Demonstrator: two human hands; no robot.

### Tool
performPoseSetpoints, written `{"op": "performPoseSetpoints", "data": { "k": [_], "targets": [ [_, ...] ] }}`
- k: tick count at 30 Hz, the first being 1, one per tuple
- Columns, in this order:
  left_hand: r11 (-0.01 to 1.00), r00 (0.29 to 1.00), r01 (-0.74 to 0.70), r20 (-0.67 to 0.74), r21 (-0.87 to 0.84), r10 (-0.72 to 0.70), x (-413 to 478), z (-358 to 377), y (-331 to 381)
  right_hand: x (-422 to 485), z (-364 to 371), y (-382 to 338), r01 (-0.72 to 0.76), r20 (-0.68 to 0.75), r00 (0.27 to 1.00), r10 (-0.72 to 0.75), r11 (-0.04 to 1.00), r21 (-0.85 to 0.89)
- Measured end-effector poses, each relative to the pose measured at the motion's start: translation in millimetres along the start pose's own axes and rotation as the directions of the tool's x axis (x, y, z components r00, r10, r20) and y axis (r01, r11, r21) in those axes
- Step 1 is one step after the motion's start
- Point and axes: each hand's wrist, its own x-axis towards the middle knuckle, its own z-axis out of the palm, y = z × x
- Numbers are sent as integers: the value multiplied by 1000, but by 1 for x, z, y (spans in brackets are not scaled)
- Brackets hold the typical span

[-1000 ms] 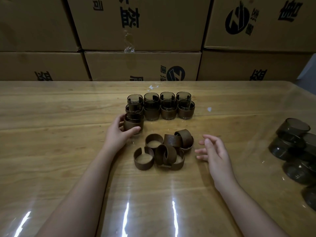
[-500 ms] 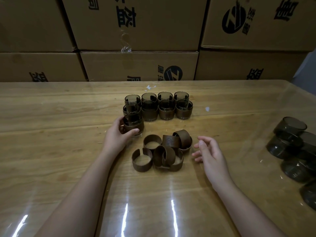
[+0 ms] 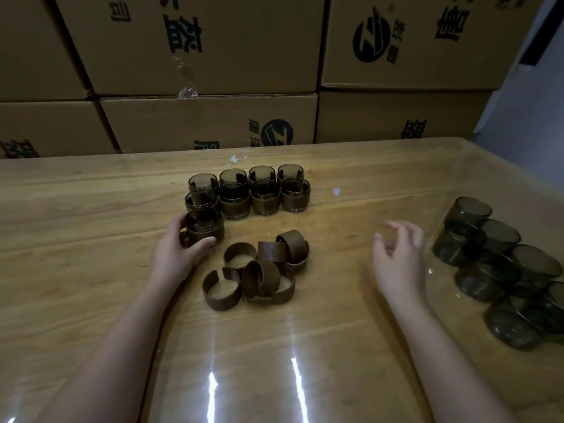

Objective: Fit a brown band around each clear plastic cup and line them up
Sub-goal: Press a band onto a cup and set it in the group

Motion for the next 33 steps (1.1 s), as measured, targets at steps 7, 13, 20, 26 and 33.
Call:
{"op": "performPoseSetpoints", "data": {
  "k": [7, 13, 20, 26, 33],
  "targets": [
    [999, 999, 33, -15, -9, -33, 1, -2, -1, 18, -26, 17, -184, -65, 983, 172, 931, -315],
    [998, 997, 49, 56, 26, -50, 0, -5, -4, 26, -31, 31, -210, -89, 978, 190, 899, -385],
    [993, 997, 12, -71, -119, -21, -10, -7, -2, 25, -25, 32, -174, -144, 981, 128, 908, -381],
    [982, 937, -92, -348, -166, 29, -33, -10, 11, -10, 13, -2, 171, 47, 985, -167, 982, -77],
    [889, 908, -407, -204, -211, 367, -83, 3, 48, -67, 28, -41, 490, 133, 791, -596, 750, 445]
  ]
}}
